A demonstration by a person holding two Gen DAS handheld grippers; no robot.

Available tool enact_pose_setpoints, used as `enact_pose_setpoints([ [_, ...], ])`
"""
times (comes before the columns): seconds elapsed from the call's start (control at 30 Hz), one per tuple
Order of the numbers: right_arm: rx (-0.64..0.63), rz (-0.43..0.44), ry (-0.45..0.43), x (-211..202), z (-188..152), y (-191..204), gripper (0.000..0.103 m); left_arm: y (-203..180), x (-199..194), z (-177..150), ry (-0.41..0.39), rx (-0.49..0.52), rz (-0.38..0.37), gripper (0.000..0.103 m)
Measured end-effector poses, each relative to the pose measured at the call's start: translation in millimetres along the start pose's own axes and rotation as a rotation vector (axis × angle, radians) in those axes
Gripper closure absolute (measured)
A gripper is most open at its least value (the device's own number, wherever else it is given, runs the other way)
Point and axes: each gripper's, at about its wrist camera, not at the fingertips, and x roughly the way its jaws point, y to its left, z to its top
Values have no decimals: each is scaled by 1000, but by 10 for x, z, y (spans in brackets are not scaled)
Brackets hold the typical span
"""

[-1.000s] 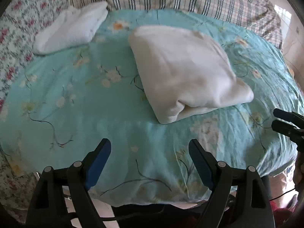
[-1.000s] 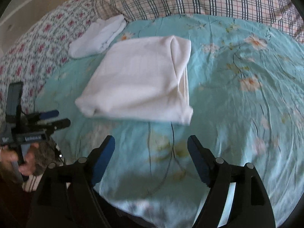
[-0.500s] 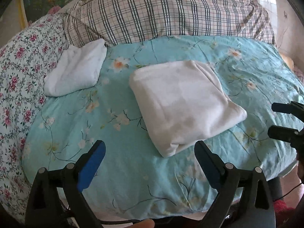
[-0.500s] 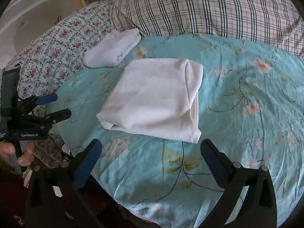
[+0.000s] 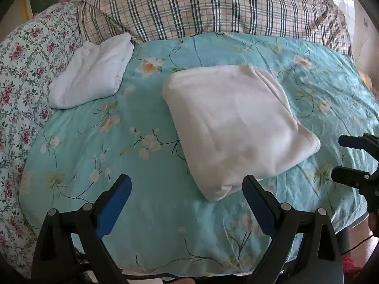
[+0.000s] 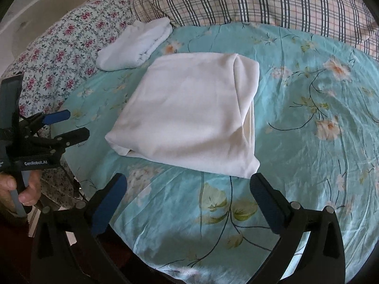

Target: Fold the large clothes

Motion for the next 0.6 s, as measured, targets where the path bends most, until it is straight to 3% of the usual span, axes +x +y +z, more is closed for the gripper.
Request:
enact_pose_setpoints([
  [0.6,-30,-8,-3,48,313,-59,0,30,24,135,3,-22,-11,8],
])
